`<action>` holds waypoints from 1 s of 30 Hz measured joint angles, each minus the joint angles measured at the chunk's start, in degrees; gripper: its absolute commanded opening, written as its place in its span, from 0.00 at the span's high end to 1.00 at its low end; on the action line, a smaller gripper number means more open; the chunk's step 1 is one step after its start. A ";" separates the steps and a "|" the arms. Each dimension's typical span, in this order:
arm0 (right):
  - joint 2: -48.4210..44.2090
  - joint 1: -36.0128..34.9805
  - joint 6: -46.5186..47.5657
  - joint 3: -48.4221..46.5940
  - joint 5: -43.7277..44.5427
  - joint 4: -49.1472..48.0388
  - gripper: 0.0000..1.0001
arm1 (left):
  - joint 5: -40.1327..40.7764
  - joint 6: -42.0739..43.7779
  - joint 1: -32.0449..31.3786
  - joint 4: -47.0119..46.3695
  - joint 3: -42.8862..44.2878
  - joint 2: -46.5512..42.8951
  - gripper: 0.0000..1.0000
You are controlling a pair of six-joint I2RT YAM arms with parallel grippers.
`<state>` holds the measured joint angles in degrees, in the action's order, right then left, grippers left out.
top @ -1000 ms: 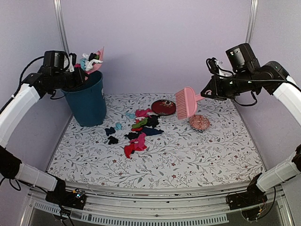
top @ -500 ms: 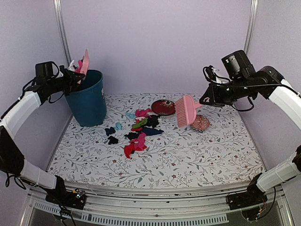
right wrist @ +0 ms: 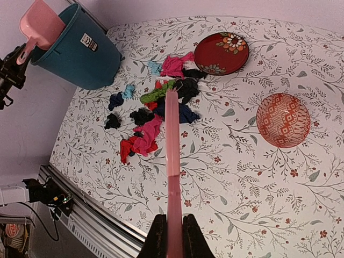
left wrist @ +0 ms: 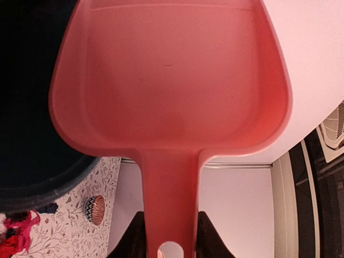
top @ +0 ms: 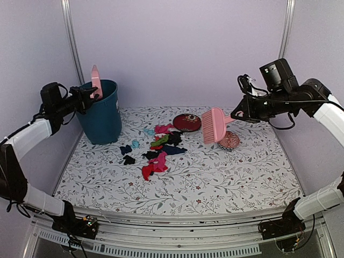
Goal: Sweep away the paper scraps from the table
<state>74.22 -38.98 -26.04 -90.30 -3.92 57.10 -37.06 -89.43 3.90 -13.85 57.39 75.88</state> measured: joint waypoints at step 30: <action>-0.37 0.04 -3.91 2.64 -5.31 -3.13 0.99 | 2.71 -17.51 -1.18 -12.76 -4.61 -5.01 0.95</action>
<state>73.84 -38.94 -29.95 -87.66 -9.23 53.98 -34.35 -106.94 2.72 -26.61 52.77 70.87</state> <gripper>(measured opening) 0.070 0.243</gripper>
